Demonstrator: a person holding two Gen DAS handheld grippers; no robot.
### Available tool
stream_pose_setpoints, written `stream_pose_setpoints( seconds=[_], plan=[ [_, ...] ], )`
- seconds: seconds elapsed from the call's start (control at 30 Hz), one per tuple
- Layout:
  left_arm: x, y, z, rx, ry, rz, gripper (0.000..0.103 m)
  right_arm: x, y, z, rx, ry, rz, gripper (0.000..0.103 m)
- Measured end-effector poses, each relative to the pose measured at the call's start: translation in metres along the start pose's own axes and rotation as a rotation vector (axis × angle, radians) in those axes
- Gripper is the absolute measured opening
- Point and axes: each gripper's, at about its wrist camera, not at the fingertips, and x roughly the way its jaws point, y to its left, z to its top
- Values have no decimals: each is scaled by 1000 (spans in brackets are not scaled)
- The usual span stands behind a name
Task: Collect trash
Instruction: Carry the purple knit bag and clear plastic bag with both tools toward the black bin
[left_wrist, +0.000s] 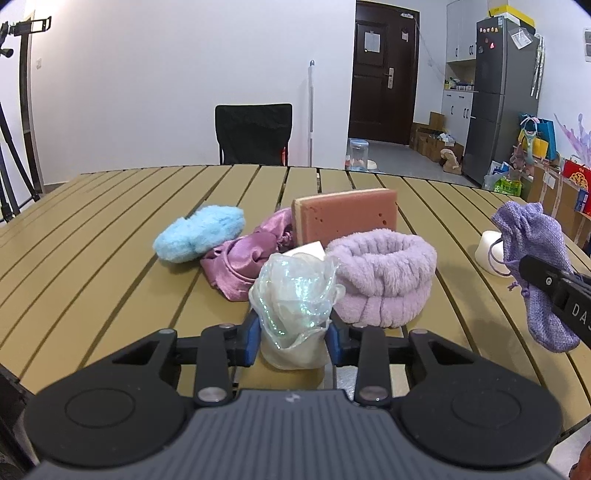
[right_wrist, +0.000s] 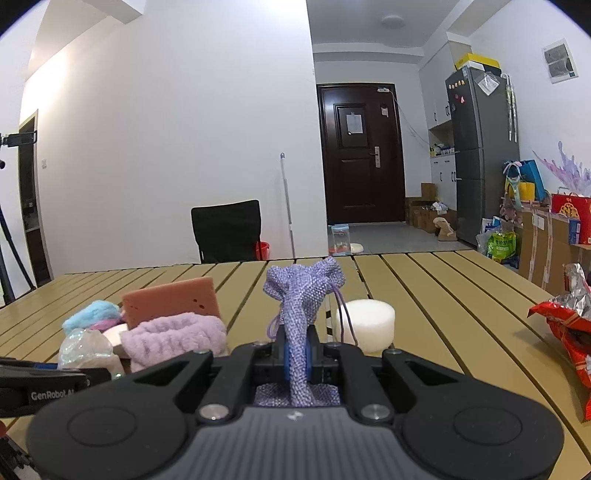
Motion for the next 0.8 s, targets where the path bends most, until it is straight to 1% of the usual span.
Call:
stream_pose_setpoints(
  seconds=[0.43, 0.8],
  plan=[
    [-38, 11, 2, -18, -44, -8, 34, -30, 12, 3, -29, -25, 9, 7],
    [-71, 22, -5, -32, -81, -23, 34, -63, 16, 5, -32, -44, 19, 7]
  ],
)
